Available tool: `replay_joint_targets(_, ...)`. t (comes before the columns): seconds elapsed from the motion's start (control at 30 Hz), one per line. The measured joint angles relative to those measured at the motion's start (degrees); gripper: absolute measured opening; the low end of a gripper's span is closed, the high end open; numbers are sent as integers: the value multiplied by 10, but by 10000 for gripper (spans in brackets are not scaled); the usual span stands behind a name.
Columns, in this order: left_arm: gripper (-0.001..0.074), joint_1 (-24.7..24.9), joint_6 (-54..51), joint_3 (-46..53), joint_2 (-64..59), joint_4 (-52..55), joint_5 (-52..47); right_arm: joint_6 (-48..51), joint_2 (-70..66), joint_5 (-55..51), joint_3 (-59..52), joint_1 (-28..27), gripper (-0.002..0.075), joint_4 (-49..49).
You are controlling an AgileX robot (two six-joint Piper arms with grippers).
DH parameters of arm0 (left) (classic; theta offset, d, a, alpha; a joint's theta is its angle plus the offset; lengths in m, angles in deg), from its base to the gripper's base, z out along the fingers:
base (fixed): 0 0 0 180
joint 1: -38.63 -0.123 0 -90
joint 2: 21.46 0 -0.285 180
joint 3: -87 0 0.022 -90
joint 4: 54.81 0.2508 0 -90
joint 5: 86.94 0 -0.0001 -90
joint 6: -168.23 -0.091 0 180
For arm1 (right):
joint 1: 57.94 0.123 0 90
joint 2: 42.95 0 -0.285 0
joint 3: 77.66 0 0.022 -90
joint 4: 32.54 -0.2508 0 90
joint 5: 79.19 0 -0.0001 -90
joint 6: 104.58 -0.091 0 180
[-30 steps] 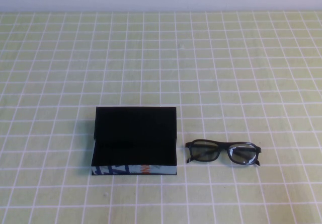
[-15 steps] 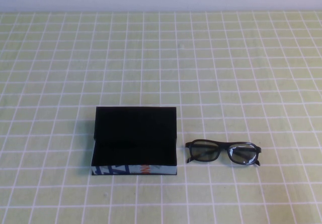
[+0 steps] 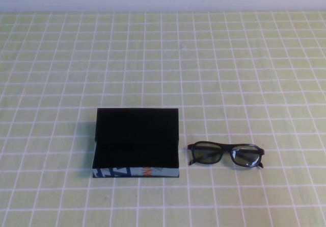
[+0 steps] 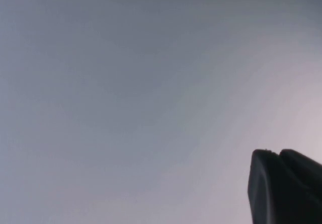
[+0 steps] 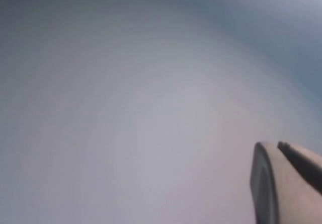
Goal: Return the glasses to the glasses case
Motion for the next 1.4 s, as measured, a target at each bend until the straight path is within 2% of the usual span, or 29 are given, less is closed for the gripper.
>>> replay_joint_targets(0.27, -3, 0, -42, -219, -82, 99, -25, -23, -50, 53, 145, 0, -18, 4)
replay_joint_targets(0.43, -3, 0, -46, -344, -169, 122, -45, -85, -124, 35, 280, 0, -18, 70)
replay_joint_targets(0.5, -3, 0, -46, -389, -199, 131, -78, -107, -153, -34, 359, 0, -18, 105)
replay_joint_targets(0.63, -3, 0, -46, -453, -251, 146, -175, -131, -219, -286, 526, 0, -18, 143)
replay_joint_targets(0.73, -3, 0, -46, -472, -279, 148, -232, -133, -277, -454, 625, 0, -18, 151)
replay_joint_targets(0.8, -3, 0, -46, -474, -291, 149, -269, -133, -314, -530, 660, 3, -18, 153)
replay_joint_targets(0.97, -3, 2, -30, -474, -316, 146, -408, -133, -383, -662, 665, 33, -18, 152)
replay_joint_targets(1.07, -3, 21, -28, -474, -340, 140, -495, -103, -433, -745, 658, 67, -18, 142)
replay_joint_targets(1.23, -3, 61, -27, -474, -391, 100, -648, -24, -537, -885, 657, 134, -18, 114)
replay_joint_targets(1.4, -3, 76, -29, -474, -455, 47, -794, 105, -626, -951, 652, 169, -18, 96)
